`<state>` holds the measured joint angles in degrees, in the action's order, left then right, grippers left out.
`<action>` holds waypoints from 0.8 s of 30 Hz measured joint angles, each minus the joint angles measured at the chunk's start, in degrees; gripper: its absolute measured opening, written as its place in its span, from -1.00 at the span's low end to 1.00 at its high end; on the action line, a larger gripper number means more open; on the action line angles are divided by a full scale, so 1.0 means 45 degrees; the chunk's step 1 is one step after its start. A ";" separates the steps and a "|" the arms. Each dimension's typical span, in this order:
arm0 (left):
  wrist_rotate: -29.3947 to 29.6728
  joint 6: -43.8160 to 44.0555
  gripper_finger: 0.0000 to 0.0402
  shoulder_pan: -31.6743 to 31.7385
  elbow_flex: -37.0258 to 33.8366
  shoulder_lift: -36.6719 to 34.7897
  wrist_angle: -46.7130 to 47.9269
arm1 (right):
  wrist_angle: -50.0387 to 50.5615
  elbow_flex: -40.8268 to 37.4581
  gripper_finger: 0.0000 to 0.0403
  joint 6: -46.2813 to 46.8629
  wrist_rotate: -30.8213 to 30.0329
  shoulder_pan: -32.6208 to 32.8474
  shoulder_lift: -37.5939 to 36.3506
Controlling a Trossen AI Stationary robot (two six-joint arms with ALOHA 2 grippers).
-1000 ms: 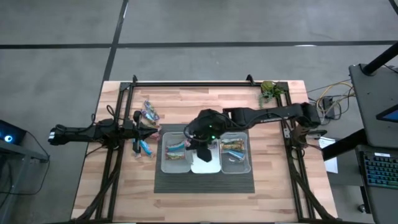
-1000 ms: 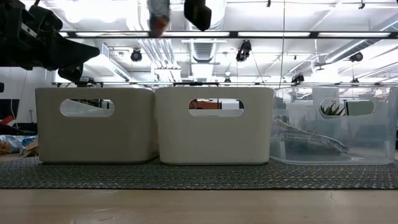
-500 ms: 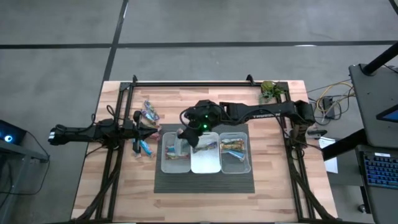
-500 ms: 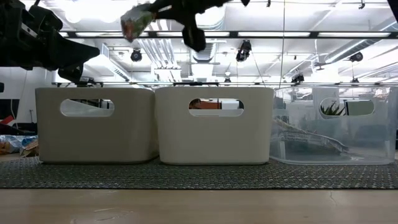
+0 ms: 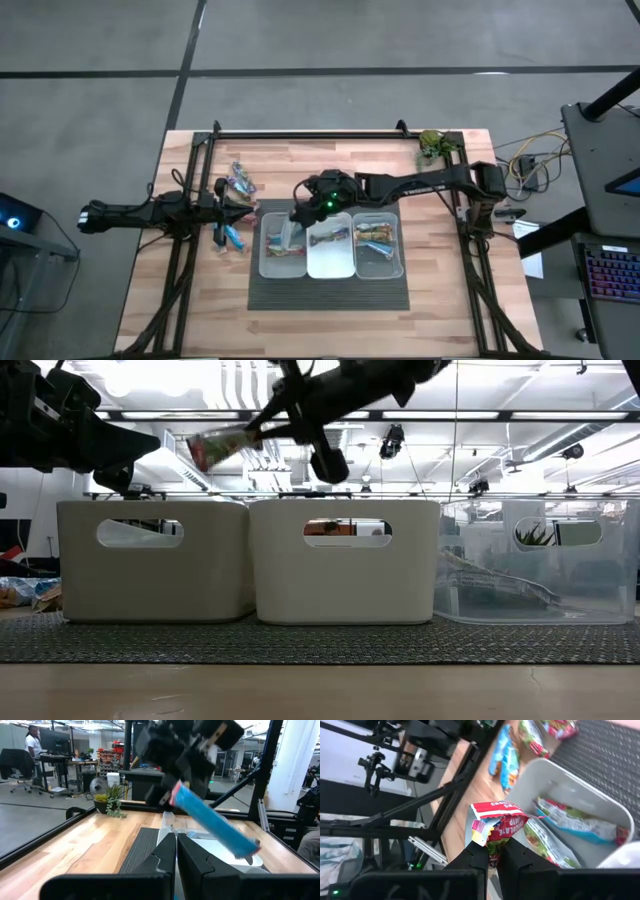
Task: Pick and place Granola Bars by type
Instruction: Put the bottom red granola bar into the gray bin
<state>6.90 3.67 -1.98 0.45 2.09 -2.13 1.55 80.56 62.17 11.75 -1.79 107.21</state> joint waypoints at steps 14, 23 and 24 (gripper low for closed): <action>0.0005 -0.0002 -1.00 0.0000 0.0005 0.0000 -0.0005 | -0.1606 -0.1760 -0.94 0.1558 0.0060 0.0299 0.0117; 0.0005 0.0001 -1.00 0.0000 0.0003 -0.0003 -0.0002 | -0.1709 -0.1789 -0.94 0.1982 0.0370 0.0485 0.0337; 0.0000 -0.0002 -1.00 0.0000 0.0000 -0.0005 0.0000 | -0.1790 -0.1775 -0.94 0.2083 0.0367 0.0517 0.0409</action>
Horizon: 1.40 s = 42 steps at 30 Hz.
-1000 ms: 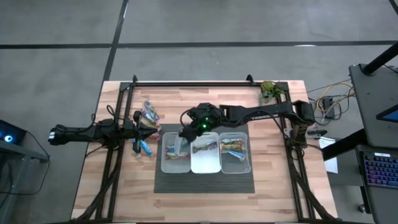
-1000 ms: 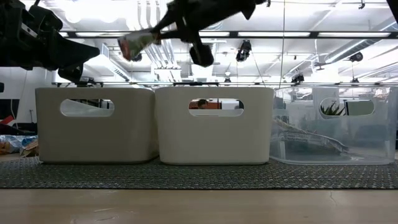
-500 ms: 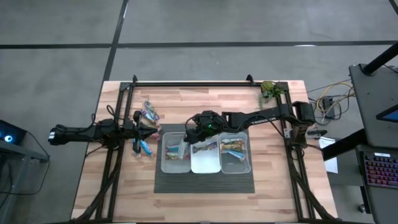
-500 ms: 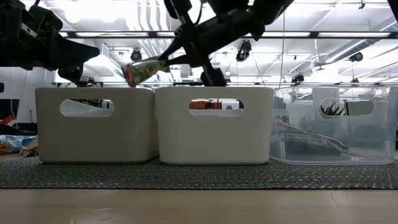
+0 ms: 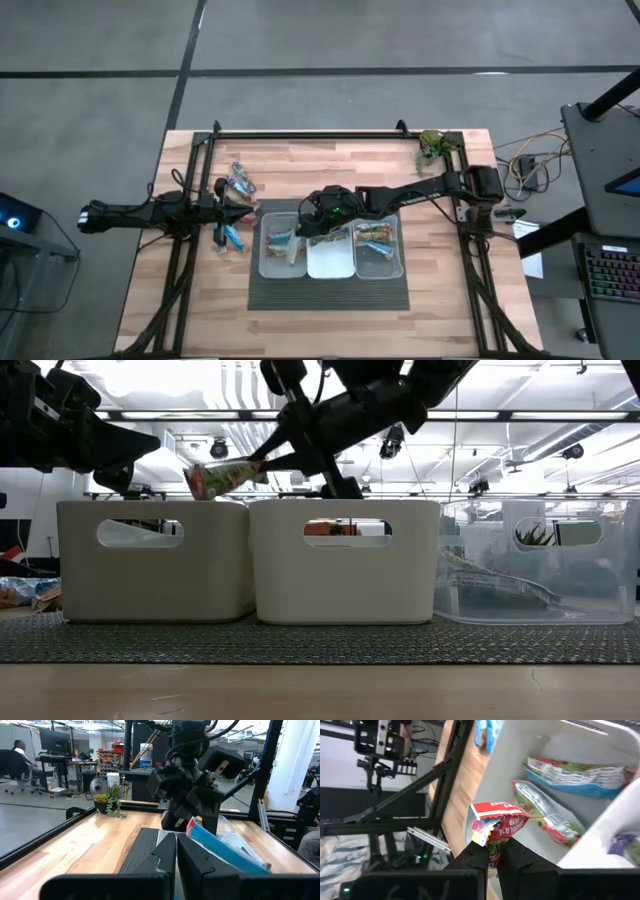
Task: Pick and place Granola Bars by type
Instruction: Put the bottom red granola bar into the gray bin
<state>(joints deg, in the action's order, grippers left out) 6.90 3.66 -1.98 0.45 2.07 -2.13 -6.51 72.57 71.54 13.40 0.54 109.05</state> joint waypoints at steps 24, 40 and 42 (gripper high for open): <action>0.0005 0.0000 -1.00 0.0000 0.0000 0.0044 -0.0005 | -0.0029 0.1317 -0.94 0.0449 0.0123 0.0238 0.1171; 0.0005 0.0000 -1.00 0.0000 0.0000 0.0044 0.0000 | 0.0048 0.1317 -0.94 0.0441 -0.0018 0.0238 0.1171; 0.0005 0.0005 -1.00 0.0000 0.0005 0.0044 -0.0005 | 0.0074 0.1317 -0.94 0.0503 -0.0019 0.0238 0.1171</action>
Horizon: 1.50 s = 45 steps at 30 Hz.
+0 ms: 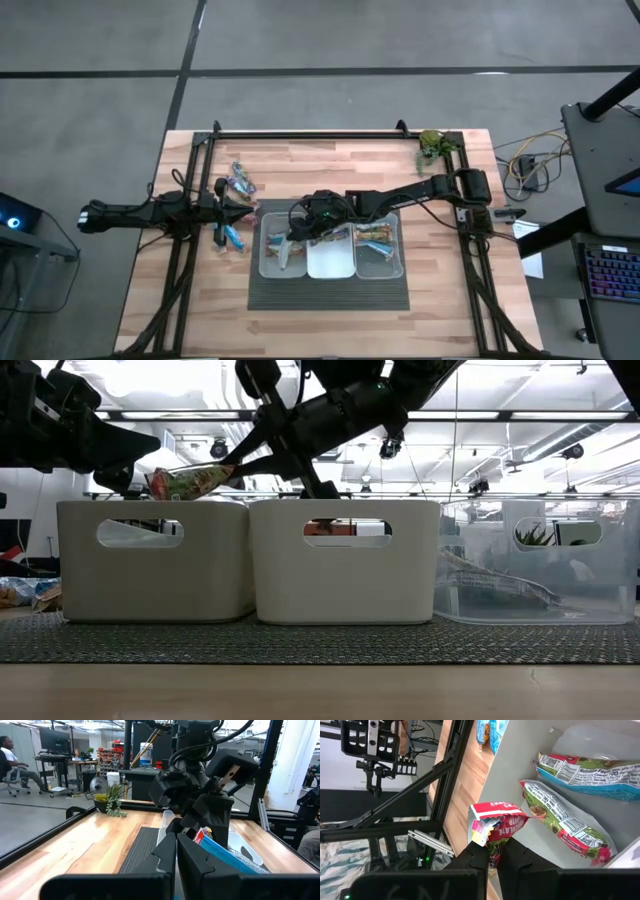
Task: Pick and place Granola Bars by type
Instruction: Put the bottom red granola bar into the gray bin, then put the top blue granola bar into the white bin
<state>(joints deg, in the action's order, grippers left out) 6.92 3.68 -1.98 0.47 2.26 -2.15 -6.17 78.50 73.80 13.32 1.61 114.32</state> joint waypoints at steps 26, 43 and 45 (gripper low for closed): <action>0.0000 -0.0002 -1.00 0.0000 0.0000 0.0000 0.0000 | 0.0399 0.0000 -0.27 0.0285 -0.0330 0.0000 0.0000; -0.0003 -0.0005 -1.00 0.0000 0.0000 0.0010 0.0005 | 0.0699 0.0189 -0.68 -0.2268 -0.0522 0.0087 -0.1296; -0.0005 -0.0005 -1.00 0.0000 0.0000 0.0010 0.0005 | 0.0849 0.0189 -0.79 -0.3367 -0.0654 0.0079 -0.1605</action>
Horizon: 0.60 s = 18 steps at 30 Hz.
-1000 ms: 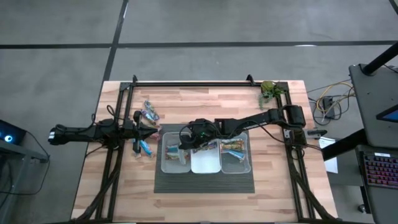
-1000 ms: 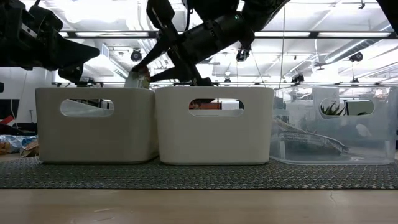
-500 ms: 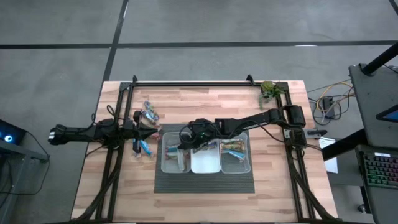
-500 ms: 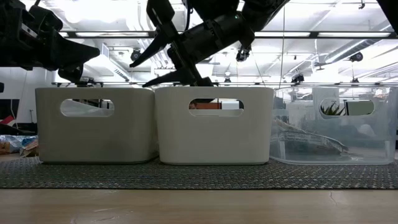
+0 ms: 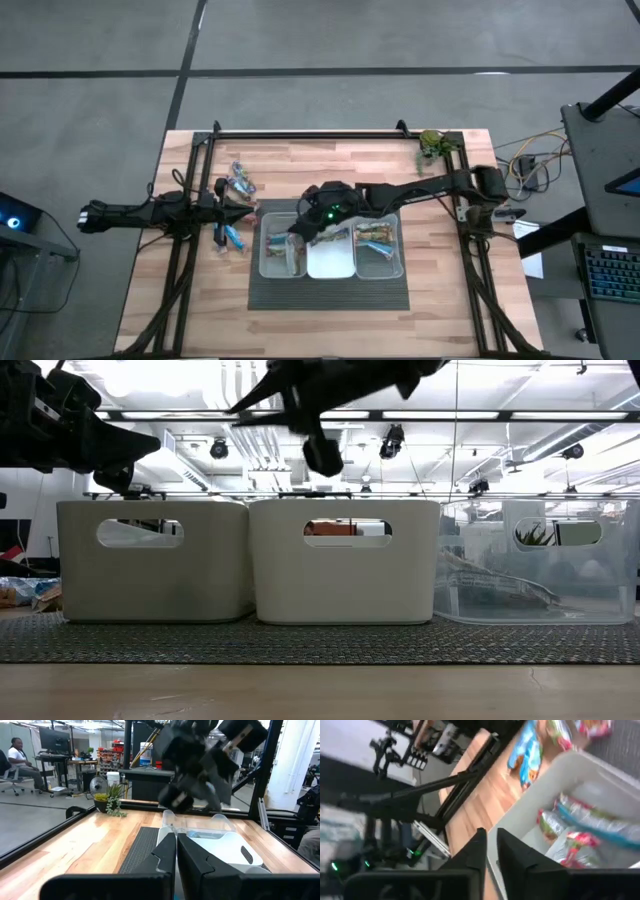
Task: Pick and place Granola Bars by type
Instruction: Put the top blue granola bar into the white bin
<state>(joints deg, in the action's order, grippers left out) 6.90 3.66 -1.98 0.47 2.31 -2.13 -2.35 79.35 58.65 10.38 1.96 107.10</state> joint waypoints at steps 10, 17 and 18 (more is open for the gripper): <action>0.0001 0.0001 -1.00 0.0000 -0.0001 0.0028 0.0000 | 0.0251 -0.0068 -0.96 -0.5280 -0.0006 -0.0219 -0.2091; 0.0001 0.0004 -1.00 0.0000 -0.0001 0.0029 0.0000 | 0.0482 -0.0209 -0.96 -0.9003 -0.0001 -0.0234 -0.3726; 0.0004 0.0000 -1.00 0.0000 0.0000 0.0034 0.0000 | 0.0482 -0.0231 -0.96 -0.9410 -0.0001 -0.0234 -0.3933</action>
<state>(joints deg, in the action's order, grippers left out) 6.91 3.66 -1.98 0.47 2.46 -2.13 -0.19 78.31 16.31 10.37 0.91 89.40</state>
